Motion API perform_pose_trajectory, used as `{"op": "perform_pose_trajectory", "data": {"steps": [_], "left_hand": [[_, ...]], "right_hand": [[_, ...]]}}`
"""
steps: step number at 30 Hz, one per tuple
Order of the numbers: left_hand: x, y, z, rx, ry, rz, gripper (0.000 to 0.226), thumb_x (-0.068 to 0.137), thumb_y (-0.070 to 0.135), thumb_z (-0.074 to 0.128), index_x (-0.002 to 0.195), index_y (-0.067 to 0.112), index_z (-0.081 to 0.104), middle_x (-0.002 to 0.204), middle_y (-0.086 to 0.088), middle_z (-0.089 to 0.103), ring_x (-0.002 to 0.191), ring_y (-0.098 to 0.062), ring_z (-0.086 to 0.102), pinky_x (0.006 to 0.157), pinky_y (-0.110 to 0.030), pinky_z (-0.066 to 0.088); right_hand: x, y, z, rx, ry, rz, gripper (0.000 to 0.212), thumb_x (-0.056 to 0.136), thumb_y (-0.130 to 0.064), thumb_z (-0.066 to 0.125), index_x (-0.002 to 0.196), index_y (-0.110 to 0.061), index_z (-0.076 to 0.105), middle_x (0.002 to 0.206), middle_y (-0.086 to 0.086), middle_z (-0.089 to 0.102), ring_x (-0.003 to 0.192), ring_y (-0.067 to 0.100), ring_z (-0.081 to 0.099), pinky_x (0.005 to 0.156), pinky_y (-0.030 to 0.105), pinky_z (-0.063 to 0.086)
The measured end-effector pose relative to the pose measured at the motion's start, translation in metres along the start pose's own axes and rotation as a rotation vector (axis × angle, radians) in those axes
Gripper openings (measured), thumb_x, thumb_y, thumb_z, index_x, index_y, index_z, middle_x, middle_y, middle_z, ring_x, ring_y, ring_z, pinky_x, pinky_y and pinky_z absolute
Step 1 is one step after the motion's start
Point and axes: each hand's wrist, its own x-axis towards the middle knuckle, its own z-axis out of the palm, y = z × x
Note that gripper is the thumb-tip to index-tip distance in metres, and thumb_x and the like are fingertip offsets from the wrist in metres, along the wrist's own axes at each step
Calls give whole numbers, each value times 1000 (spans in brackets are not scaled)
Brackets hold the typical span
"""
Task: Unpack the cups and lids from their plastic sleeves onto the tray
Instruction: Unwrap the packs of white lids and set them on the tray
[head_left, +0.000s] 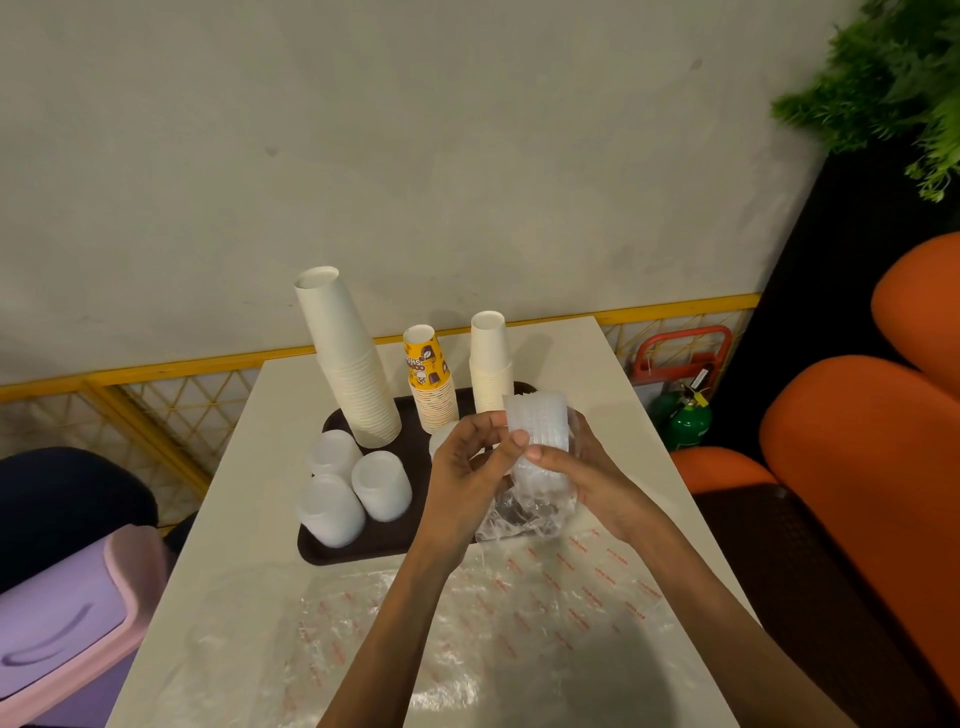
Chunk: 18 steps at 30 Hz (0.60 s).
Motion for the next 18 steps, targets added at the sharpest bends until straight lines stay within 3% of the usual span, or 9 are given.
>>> {"op": "perform_pose_trajectory", "data": {"steps": [4,9,12,15,18], "left_hand": [[1,1,-1,0,2,-32,14,89,16,62,100,24,60,104,-1,67,97,-15,65,73,-24,56],[1,-1,0,-31,24,-70,13,90,12,60,98,23,59,100,2,66,90,-12,67,66,-20,56],[2,-5,-2,-28,41,-109,14,91,12,59,100,22,57,106,-2,64,99,-19,65,73,-26,59],[3,-10,-3,-19,65,-137,18,92,12,57,108,20,53,117,-7,60,107,-25,62,79,-32,57],[1,-21,-2,145,93,-79,26,96,12,51,118,23,45,114,-2,58,102,-20,61,84,-36,57]], "right_hand": [[0,-1,0,-8,9,11,122,40,-61,79,144,-28,26,139,5,46,126,24,48,104,49,43],[-1,3,-1,26,13,21,104,53,-46,85,140,-27,30,135,5,47,123,23,50,103,46,45],[-2,6,-2,41,11,28,82,70,-31,80,135,-28,31,135,7,47,120,23,52,99,42,49],[2,10,-1,-21,42,54,87,71,-34,80,140,-26,27,137,5,45,123,24,49,103,45,44],[7,9,4,-212,146,50,80,81,-22,72,144,-18,24,139,5,41,127,23,43,104,39,38]]}}
